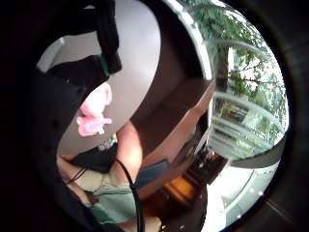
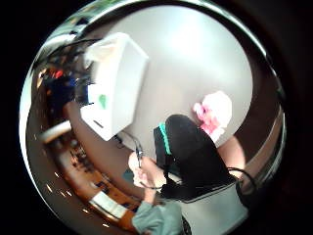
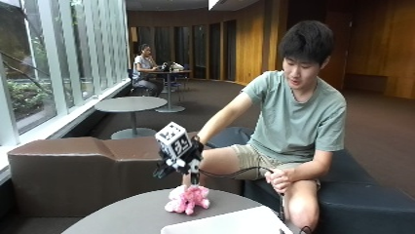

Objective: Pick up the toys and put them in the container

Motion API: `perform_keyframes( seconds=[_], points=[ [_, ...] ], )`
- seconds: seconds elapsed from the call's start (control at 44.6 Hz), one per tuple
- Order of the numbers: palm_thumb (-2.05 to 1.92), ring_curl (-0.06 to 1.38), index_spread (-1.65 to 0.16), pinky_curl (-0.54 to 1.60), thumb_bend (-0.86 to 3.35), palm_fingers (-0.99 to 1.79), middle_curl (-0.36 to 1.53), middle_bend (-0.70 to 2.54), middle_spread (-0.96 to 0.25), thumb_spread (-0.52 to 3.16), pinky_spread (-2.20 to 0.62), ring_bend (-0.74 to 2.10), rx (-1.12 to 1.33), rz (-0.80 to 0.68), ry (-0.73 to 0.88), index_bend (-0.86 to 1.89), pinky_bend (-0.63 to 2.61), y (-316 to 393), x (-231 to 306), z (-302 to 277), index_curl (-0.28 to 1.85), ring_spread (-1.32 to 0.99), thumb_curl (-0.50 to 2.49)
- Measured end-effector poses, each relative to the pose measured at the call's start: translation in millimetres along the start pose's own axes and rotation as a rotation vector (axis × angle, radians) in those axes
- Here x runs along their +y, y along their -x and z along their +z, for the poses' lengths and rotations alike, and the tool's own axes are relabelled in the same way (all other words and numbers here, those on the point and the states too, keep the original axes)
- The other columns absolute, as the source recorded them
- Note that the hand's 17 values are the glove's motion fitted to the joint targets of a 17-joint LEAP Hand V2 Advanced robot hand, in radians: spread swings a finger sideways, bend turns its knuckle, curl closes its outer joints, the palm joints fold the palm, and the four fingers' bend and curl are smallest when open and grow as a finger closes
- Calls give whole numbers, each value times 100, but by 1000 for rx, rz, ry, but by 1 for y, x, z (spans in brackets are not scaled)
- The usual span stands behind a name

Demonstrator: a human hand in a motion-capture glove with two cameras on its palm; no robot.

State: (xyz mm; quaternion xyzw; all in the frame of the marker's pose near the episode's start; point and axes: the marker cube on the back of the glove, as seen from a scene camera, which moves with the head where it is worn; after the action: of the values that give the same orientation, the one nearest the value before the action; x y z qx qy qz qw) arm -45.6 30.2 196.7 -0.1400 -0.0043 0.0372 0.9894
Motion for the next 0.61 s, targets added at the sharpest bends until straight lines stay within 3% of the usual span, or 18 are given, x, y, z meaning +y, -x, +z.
perform_keyframes(
  seconds=[0.135,0.224,0.269,0.292,0.336,0.359,0.381,0.449,0.606],
  points=[
    [-2,48,-14,43,-2,-25,34,14,9,129,0,76,-69,173,163,2,139,-28,3,139,10,1,36],
    [-2,48,-16,43,-3,-23,32,12,11,129,0,79,-124,259,152,3,141,-28,4,190,10,2,35],
    [-2,48,-17,43,-2,-21,31,13,11,129,-2,82,-153,284,56,4,142,-27,5,203,9,2,35],
    [2,51,-19,42,0,-3,33,21,10,130,-6,90,-161,292,-9,2,140,-25,6,207,8,-1,35],
    [5,51,-20,42,1,5,35,26,9,132,-9,97,-154,291,-124,1,141,-20,7,212,7,-4,36],
    [11,53,-21,41,4,29,38,36,4,133,-13,107,-138,280,-164,4,140,-16,7,214,7,-8,37],
    [13,50,-21,38,5,35,38,39,2,133,-15,109,-119,265,-191,3,137,-12,6,214,5,-11,37],
    [25,51,-22,36,11,60,42,49,-2,138,-25,119,-72,228,-231,5,136,-1,-1,210,3,-17,40],
    [48,55,-23,37,20,70,48,59,-9,128,-33,124,-93,205,-197,14,130,0,-20,200,5,-24,51]
  ],
)
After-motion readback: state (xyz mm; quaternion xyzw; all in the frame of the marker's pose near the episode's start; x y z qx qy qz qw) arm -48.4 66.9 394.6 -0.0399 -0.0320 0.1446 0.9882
